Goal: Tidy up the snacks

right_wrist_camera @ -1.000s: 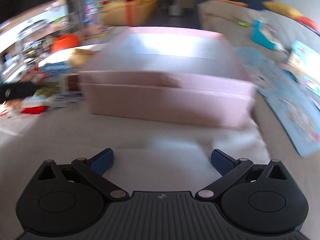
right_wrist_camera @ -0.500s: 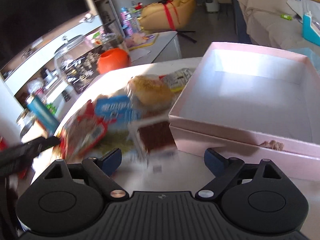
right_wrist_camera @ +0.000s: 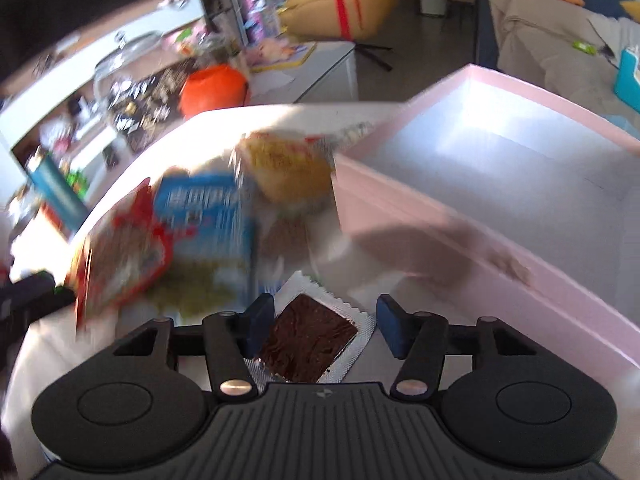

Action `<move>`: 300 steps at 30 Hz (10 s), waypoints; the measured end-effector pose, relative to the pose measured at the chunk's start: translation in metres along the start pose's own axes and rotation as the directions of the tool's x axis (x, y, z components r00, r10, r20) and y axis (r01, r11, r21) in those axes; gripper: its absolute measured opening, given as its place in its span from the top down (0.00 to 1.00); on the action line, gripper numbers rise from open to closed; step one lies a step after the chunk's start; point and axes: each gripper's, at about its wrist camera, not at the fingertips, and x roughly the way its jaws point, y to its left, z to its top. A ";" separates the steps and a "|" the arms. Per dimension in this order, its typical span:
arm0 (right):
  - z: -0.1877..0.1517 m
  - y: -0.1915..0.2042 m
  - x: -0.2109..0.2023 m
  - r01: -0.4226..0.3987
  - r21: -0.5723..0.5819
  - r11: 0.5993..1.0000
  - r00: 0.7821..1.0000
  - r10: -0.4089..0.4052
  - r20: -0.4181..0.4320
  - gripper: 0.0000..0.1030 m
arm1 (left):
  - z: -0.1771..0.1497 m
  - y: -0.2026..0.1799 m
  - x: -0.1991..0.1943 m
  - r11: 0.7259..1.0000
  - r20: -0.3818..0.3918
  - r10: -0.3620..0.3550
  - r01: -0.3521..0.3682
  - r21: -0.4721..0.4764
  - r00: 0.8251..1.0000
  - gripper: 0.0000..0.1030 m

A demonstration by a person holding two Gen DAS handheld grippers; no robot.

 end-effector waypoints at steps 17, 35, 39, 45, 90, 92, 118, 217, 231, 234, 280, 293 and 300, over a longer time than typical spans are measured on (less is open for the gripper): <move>-0.071 -0.045 -0.051 0.176 0.037 0.984 0.977 -0.179 0.115 0.22 | 0.047 -0.077 0.066 0.987 -0.085 -0.081 0.092 0.130 0.993 0.41; -0.080 -0.047 -0.052 0.169 0.057 0.984 0.973 -0.176 0.147 0.16 | 0.011 -0.113 0.114 0.916 -0.245 -0.113 0.197 0.349 0.963 0.51; -0.080 -0.046 -0.051 0.168 0.054 0.984 0.974 -0.174 0.145 0.13 | -0.008 -0.111 0.085 0.904 -0.256 -0.170 0.254 0.343 0.952 0.50; -0.082 -0.048 -0.051 0.188 0.072 0.980 0.970 -0.196 0.142 0.07 | -0.012 -0.106 0.066 0.917 -0.291 -0.185 0.271 0.294 0.939 0.52; -0.089 -0.045 -0.091 0.173 -0.002 0.985 0.975 -0.171 0.143 0.54 | -0.035 -0.117 0.054 0.882 -0.212 -0.229 0.295 0.368 0.950 0.60; -0.086 -0.047 -0.096 0.174 0.004 0.985 0.972 -0.172 0.160 0.54 | -0.025 -0.116 0.049 0.886 -0.185 -0.258 0.308 0.347 0.948 0.60; 0.011 -0.119 -0.071 0.259 0.145 0.955 0.932 -0.286 0.221 0.32 | 0.086 -0.119 0.182 0.933 -0.219 -0.296 0.331 0.143 0.930 0.65; -0.101 -0.042 -0.092 0.064 0.054 0.996 0.987 -0.072 0.147 0.50 | 0.031 -0.074 0.101 0.961 -0.249 -0.261 0.276 0.027 0.933 0.67; -0.113 -0.078 -0.081 0.153 0.194 0.969 0.965 -0.189 0.180 0.18 | 0.013 -0.069 0.110 0.946 -0.361 -0.292 0.322 0.026 0.886 0.67; -0.113 -0.077 -0.081 0.153 0.195 0.969 0.965 -0.189 0.182 0.18 | 0.008 -0.074 0.099 0.944 -0.389 -0.290 0.329 0.035 0.874 0.67; -0.112 -0.074 -0.077 0.172 0.168 0.971 0.965 -0.201 0.171 0.13 | 0.021 -0.096 0.067 0.859 -0.281 -0.224 0.326 0.396 0.933 0.62; -0.112 -0.073 -0.076 0.174 0.166 0.971 0.965 -0.201 0.170 0.13 | 0.026 -0.089 0.087 0.944 -0.324 -0.162 0.242 0.224 0.932 0.61; -0.112 -0.073 -0.076 0.174 0.165 0.971 0.965 -0.202 0.169 0.13 | 0.021 -0.072 0.095 0.964 -0.417 -0.201 0.255 0.076 0.886 0.61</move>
